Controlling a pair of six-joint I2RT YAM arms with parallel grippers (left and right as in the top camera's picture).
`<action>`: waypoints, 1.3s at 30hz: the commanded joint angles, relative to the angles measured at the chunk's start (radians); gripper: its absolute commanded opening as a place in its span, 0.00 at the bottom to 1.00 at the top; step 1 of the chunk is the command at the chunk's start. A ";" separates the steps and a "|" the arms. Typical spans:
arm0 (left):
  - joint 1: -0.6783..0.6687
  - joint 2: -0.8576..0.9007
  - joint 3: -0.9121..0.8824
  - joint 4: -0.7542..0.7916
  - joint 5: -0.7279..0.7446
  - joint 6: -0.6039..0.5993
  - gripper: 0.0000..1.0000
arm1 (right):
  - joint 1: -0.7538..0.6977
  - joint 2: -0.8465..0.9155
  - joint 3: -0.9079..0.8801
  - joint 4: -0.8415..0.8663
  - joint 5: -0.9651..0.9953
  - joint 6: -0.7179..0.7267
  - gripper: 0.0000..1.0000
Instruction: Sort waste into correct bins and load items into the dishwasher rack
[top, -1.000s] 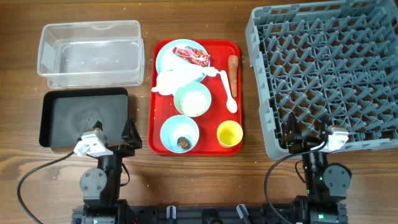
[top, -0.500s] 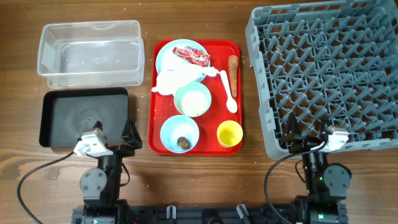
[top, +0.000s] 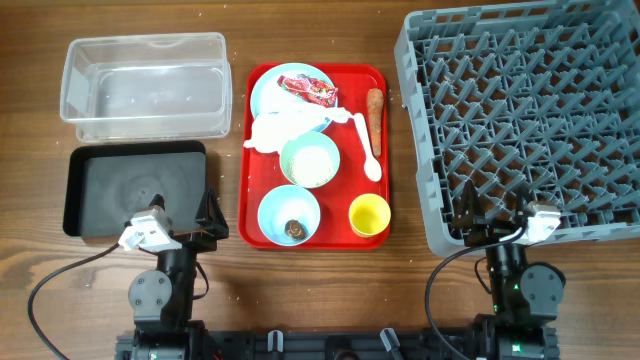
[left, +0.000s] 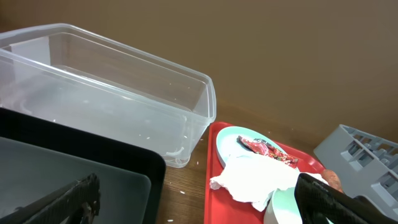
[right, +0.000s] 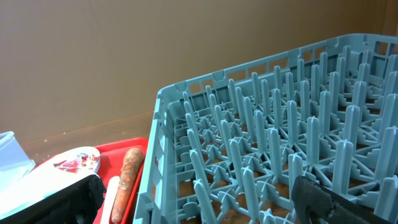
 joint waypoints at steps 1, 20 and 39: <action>0.001 -0.012 -0.006 0.003 0.008 0.016 1.00 | -0.005 -0.005 0.010 0.005 0.013 0.015 1.00; 0.003 -0.009 0.018 0.081 -0.003 0.017 1.00 | -0.005 -0.005 0.011 0.214 -0.002 0.011 1.00; 0.003 0.816 0.864 -0.286 0.006 0.100 1.00 | -0.005 0.671 0.631 0.079 -0.230 -0.203 1.00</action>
